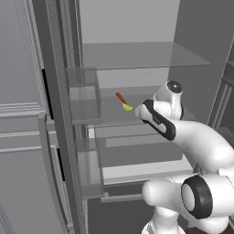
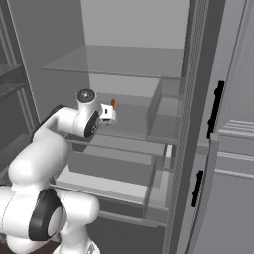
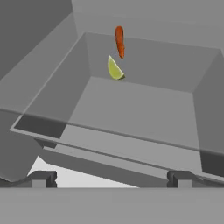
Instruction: Grab a lemon wedge from the fridge and one ice cube from the ice bowl, and put them in the glass of lemonade.
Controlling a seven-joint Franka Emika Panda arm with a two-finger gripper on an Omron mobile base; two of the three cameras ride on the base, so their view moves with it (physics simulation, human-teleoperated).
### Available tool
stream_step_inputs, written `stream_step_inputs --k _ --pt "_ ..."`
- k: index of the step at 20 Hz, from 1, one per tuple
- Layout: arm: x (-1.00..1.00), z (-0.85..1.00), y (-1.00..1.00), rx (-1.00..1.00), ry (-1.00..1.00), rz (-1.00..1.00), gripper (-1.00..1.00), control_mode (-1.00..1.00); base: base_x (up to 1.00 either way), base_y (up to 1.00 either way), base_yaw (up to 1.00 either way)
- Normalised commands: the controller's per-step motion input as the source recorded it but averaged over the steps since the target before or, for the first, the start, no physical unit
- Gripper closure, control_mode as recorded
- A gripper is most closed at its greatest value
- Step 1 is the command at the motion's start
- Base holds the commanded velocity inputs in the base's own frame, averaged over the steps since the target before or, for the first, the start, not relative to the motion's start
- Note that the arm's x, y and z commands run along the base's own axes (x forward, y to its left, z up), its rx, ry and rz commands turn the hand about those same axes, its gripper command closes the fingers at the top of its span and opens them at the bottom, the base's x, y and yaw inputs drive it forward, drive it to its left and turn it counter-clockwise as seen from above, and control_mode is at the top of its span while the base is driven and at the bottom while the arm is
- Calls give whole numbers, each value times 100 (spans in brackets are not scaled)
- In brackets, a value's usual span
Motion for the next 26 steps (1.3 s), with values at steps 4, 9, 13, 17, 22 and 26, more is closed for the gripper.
stream_step_inputs --k 4,9,13,17,22,26 --pt "17 -22 15 -1 0 4 -100 -100 0 0 0" --pt "9 -11 12 0 0 10 -100 -100 0 0 0" --pt "14 0 0 0 0 14 -100 -100 0 0 0" --pt "24 0 0 0 -1 7 -100 -100 0 0 0" --pt "19 0 0 0 -1 1 -100 -100 0 0 0" --pt "8 6 4 0 0 0 -100 -100 0 0 0"
